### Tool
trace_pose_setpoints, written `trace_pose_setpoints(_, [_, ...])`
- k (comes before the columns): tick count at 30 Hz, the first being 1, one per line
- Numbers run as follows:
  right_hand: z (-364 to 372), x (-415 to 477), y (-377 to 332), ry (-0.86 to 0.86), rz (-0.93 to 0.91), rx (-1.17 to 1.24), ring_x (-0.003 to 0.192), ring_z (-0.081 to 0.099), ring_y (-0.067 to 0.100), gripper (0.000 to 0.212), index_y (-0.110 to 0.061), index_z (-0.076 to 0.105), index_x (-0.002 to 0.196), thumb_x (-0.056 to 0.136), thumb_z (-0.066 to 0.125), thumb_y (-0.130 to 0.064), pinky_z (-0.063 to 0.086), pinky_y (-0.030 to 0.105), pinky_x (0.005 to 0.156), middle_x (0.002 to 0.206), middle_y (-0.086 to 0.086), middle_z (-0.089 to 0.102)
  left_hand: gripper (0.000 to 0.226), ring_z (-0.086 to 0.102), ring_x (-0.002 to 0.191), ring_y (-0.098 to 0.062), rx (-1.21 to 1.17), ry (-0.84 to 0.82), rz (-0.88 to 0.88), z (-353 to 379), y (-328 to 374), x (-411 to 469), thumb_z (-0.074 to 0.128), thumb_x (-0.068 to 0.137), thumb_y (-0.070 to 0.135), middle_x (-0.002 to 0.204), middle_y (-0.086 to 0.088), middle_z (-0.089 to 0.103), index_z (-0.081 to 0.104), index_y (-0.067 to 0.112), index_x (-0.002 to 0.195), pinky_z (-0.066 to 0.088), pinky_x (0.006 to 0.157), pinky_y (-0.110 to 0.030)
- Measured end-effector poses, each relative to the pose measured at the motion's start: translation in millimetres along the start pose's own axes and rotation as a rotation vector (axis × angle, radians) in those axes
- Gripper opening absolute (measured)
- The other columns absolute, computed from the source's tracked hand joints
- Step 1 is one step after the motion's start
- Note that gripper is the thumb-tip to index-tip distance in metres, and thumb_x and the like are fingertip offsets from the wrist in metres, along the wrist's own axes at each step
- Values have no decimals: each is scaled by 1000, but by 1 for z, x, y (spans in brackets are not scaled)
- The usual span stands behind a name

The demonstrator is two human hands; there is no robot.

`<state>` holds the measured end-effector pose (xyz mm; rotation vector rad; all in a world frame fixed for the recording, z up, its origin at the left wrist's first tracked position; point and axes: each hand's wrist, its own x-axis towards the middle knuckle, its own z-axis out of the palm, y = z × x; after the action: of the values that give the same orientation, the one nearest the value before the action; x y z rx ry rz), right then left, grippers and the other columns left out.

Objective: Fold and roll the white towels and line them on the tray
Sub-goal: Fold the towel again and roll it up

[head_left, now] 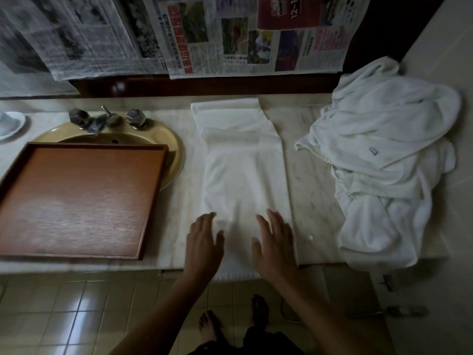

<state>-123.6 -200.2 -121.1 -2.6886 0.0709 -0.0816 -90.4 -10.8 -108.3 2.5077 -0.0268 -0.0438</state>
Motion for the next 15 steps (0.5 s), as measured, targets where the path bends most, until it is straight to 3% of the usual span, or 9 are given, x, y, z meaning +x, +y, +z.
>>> trace_pose_setpoints(2, [18, 13, -5, -109, -25, -67, 157, 13, 29, 67, -20, 32, 158, 96, 27, -42, 19, 56, 124, 169, 9, 18, 58, 21, 155, -20, 130, -152, 172, 20, 0, 6, 33, 107, 47, 167, -3, 26, 30, 24, 159, 25, 124, -43])
trace_pose_setpoints(4, [29, 16, 9, -157, -68, -171, 156, 16, 28, 64, -21, 32, 159, 101, 27, -48, 21, 59, 122, 169, 7, 17, 63, -2, 158, -18, 271, -279, 313, 33, -17, 6, 13, 107, 55, 172, 0, 5, 15, 27, 163, 14, 127, -50])
trace_pose_setpoints(6, [28, 15, 37, -143, -82, -199, 157, 16, 25, 63, -21, 31, 160, 104, 29, -50, 20, 60, 121, 170, 4, 18, 63, -5, 158, -16, 337, -275, 364, 33, -41, 7, 11, 107, 56, 172, 3, 1, 13, 29, 164, 11, 125, -52])
trace_pose_setpoints(10, [11, 27, 85, -105, 68, -272, 157, 10, 29, 66, -20, 19, 163, 105, 18, -52, 15, 62, 122, 171, 6, 11, 64, 2, 159, -21, 350, -157, 285, 19, -65, 19, 23, 107, 52, 172, 0, 6, 17, 23, 164, 8, 125, -52])
trace_pose_setpoints(13, [14, 61, 69, -10, 163, -239, 157, 6, 33, 68, -17, 18, 163, 103, 24, -49, 14, 63, 122, 171, 10, 7, 65, -3, 159, -22, 316, -119, 317, 22, -43, 46, 23, 107, 47, 172, -5, 2, 11, 19, 164, 1, 127, -49])
trace_pose_setpoints(15, [24, 89, 42, 4, 78, -207, 158, 5, 32, 66, -17, 17, 163, 104, 30, -44, 11, 61, 123, 171, 10, 7, 64, -8, 158, -19, 285, -151, 348, 33, -21, 74, 19, 107, 46, 172, -3, -3, 7, 21, 164, -5, 127, -45])
